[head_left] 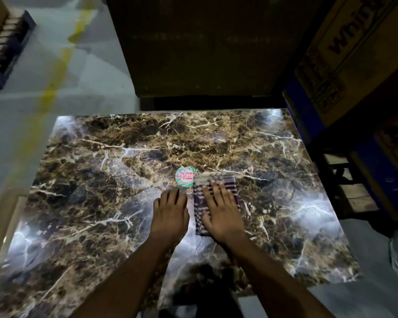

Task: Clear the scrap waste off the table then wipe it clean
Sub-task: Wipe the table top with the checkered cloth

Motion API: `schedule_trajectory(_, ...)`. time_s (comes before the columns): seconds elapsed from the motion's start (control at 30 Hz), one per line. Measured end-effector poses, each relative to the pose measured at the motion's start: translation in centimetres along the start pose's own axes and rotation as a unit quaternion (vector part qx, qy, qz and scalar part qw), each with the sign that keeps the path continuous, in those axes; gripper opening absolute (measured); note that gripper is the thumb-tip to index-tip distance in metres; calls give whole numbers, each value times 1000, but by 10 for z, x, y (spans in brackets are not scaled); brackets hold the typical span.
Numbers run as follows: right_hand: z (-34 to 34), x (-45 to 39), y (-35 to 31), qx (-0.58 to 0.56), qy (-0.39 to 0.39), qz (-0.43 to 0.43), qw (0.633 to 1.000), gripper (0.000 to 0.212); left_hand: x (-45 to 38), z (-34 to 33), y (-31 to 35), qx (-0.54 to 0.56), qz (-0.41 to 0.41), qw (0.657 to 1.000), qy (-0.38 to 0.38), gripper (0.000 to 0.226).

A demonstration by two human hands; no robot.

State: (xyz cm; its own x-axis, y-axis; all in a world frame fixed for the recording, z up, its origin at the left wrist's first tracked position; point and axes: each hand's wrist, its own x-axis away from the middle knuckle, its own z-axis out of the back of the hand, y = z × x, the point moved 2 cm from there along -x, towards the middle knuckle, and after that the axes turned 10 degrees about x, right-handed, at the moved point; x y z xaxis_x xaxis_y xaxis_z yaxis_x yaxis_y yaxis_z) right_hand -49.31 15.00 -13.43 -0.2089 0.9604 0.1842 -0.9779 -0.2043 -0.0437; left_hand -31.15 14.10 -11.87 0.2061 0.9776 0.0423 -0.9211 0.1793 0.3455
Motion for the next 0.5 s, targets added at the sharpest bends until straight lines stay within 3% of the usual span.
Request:
schedule_trajectory(0.07, 1, -11, 23, 10, -1, 16, 1000, 77, -13, 0, -1, -15, 4, 1000, -2, 35)
schedule_trajectory(0.2, 13, -75, 25, -9, 15, -58, 998, 77, -41, 3, -5, -25, 4, 1000, -2, 37)
schedule_trajectory(0.4, 17, -85, 34, 6, 8, 15, 1000, 75, -73, -2, -9, -5, -3, 1000, 17, 28)
schedule_trajectory(0.5, 20, -126, 55, -3, 20, -54, 998, 76, -92, 1, -7, -20, -5, 1000, 16, 40)
